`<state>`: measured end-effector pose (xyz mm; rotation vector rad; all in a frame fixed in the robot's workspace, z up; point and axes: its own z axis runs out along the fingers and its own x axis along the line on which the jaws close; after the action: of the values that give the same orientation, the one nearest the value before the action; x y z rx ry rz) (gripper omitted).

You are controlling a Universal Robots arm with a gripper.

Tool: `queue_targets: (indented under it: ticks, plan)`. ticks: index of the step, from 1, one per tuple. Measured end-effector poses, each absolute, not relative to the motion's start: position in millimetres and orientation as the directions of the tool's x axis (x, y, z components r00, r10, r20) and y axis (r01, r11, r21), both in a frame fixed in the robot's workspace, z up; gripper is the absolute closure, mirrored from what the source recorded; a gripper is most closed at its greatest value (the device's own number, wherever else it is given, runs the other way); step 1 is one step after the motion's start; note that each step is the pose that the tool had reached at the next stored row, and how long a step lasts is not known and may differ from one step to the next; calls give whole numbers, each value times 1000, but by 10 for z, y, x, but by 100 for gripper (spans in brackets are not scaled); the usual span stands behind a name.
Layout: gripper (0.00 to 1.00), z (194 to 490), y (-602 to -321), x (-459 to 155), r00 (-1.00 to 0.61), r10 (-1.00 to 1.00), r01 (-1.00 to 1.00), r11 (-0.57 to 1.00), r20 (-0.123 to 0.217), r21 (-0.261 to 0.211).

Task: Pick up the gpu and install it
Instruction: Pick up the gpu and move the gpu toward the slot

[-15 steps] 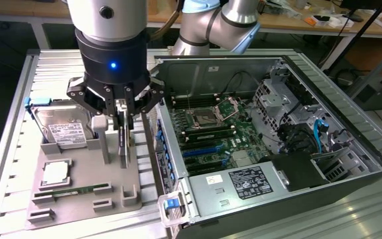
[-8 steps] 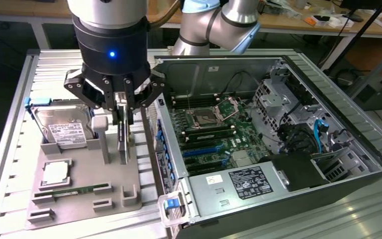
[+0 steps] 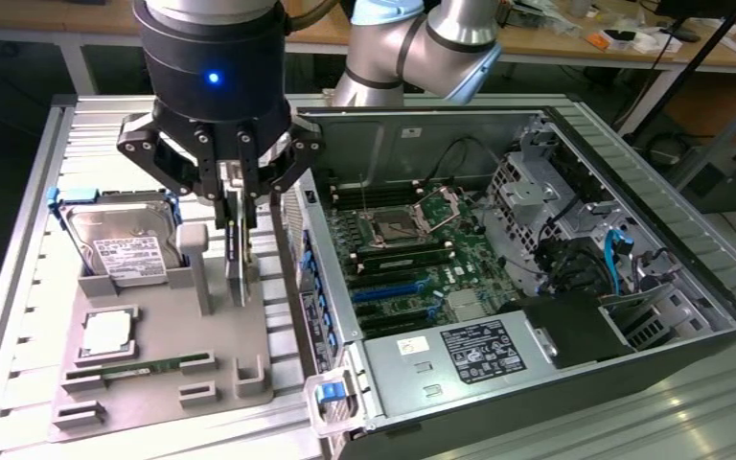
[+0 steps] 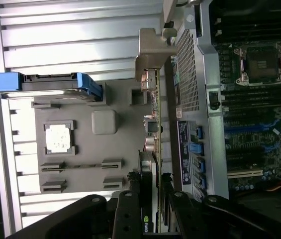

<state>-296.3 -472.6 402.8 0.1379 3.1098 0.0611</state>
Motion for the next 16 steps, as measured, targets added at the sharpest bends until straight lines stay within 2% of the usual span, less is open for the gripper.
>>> queue_targets:
  ticks: [16]
  plan:
    - [73,4300,-4726,-2963,-996,89,88,995,-26,41]
